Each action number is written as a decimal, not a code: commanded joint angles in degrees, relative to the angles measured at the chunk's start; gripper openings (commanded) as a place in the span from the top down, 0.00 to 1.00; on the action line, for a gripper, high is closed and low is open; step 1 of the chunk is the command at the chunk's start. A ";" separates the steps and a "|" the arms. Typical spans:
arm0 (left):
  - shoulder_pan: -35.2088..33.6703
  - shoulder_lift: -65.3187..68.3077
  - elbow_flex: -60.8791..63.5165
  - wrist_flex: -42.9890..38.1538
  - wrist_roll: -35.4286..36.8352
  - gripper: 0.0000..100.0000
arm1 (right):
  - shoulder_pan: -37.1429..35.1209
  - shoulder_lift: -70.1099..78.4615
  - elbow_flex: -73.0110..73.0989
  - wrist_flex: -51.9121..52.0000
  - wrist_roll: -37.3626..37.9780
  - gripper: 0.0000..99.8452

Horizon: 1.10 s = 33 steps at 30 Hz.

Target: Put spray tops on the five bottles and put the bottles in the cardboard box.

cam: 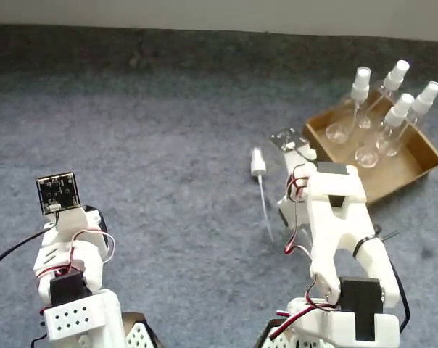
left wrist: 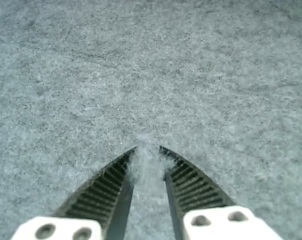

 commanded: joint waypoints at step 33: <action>1.19 -0.75 -0.66 -0.97 0.26 0.96 | -0.92 -2.68 0.13 -5.49 -0.35 0.84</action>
